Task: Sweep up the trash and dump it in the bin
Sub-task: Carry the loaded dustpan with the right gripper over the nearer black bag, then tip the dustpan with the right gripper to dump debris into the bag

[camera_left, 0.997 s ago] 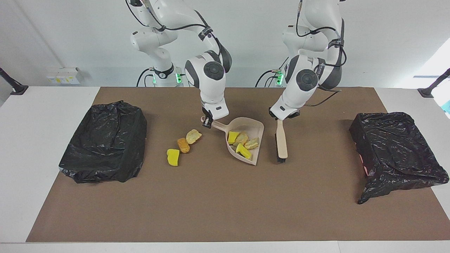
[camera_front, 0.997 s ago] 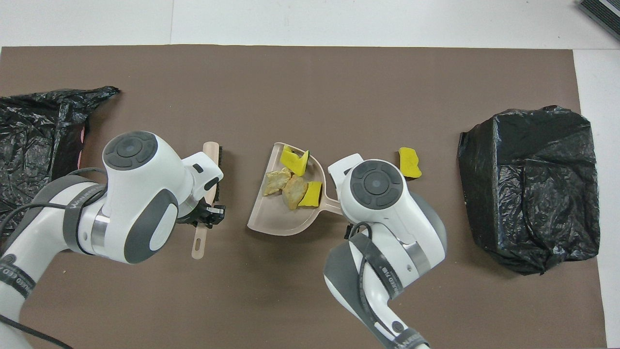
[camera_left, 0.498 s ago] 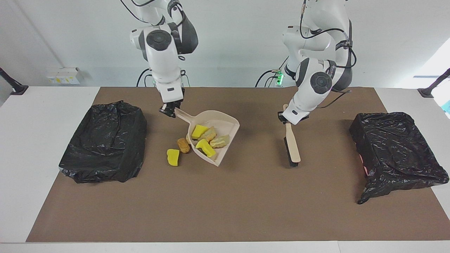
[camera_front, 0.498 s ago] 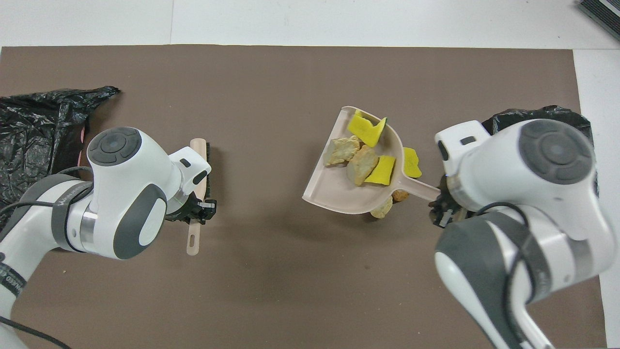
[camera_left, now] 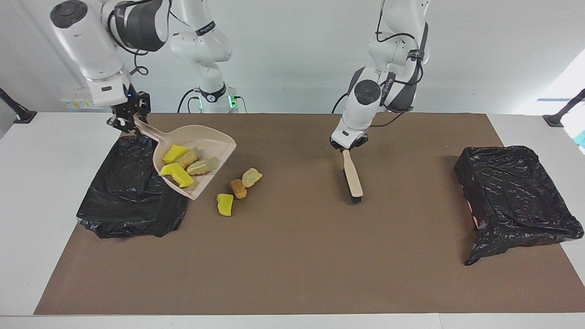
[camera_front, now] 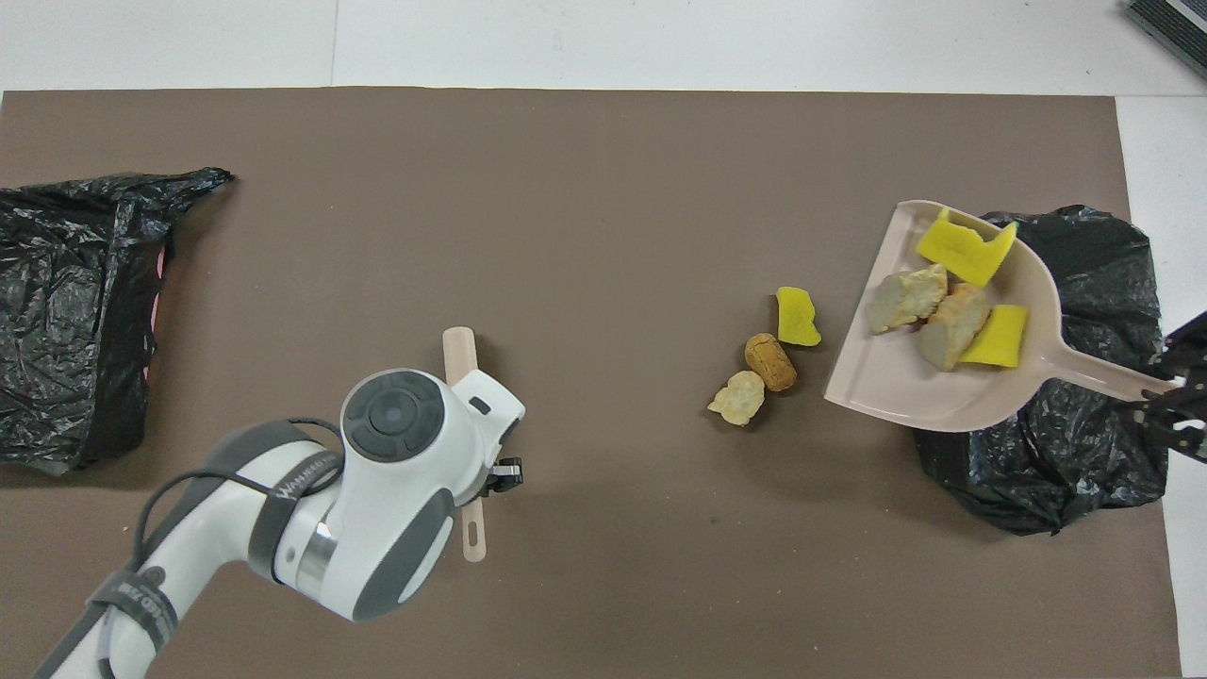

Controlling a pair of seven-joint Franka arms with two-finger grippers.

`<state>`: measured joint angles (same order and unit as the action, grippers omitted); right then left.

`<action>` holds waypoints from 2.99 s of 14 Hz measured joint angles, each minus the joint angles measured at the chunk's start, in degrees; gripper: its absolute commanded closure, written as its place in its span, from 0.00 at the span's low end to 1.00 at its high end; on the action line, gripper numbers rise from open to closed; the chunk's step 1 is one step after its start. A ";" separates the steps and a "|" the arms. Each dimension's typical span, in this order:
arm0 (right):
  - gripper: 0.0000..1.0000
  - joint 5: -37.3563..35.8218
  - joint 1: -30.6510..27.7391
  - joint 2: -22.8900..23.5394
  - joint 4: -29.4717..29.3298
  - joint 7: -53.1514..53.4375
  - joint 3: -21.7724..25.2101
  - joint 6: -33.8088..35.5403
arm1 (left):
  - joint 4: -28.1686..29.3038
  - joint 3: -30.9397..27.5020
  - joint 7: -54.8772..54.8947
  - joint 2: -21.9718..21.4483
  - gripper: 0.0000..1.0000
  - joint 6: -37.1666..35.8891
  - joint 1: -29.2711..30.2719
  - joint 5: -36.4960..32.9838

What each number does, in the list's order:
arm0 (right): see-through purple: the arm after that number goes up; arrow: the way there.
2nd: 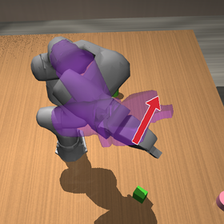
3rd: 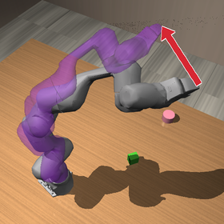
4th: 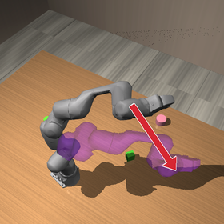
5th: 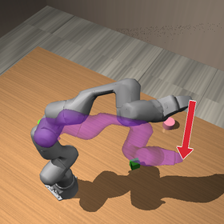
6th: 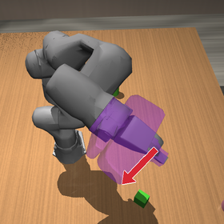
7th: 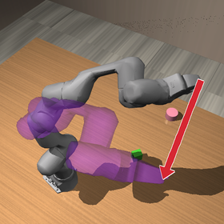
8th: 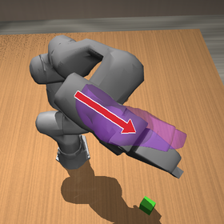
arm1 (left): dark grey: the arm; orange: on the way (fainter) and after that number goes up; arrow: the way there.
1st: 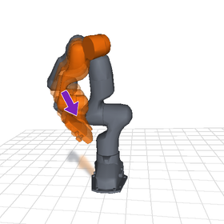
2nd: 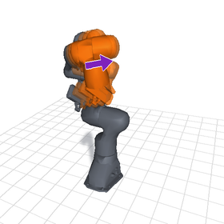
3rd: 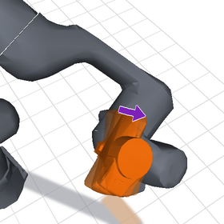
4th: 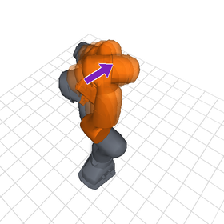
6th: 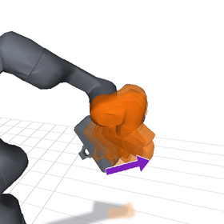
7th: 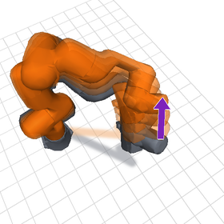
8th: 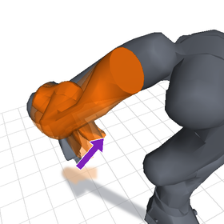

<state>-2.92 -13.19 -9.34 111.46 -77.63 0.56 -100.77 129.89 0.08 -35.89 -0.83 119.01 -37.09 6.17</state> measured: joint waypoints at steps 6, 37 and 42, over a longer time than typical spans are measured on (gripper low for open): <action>1.00 -12.66 -9.19 1.23 -0.02 -9.99 0.19 -7.79 | 5.92 0.31 -12.22 -3.36 1.00 5.69 -12.44 3.32; 1.00 -55.44 8.90 0.82 -0.71 -11.29 -2.23 -3.64 | -37.28 -2.15 35.81 2.46 0.00 -28.90 31.21 -3.32; 1.00 -43.99 9.11 -1.30 -9.07 -8.19 -2.78 8.48 | -37.64 -2.11 35.86 2.46 0.00 -28.90 31.30 -3.46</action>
<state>-46.92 -4.08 -10.64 102.39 -85.82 -2.22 -92.29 92.25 -2.02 -0.03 1.63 90.12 -5.80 2.70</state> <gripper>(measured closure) 0.670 0.000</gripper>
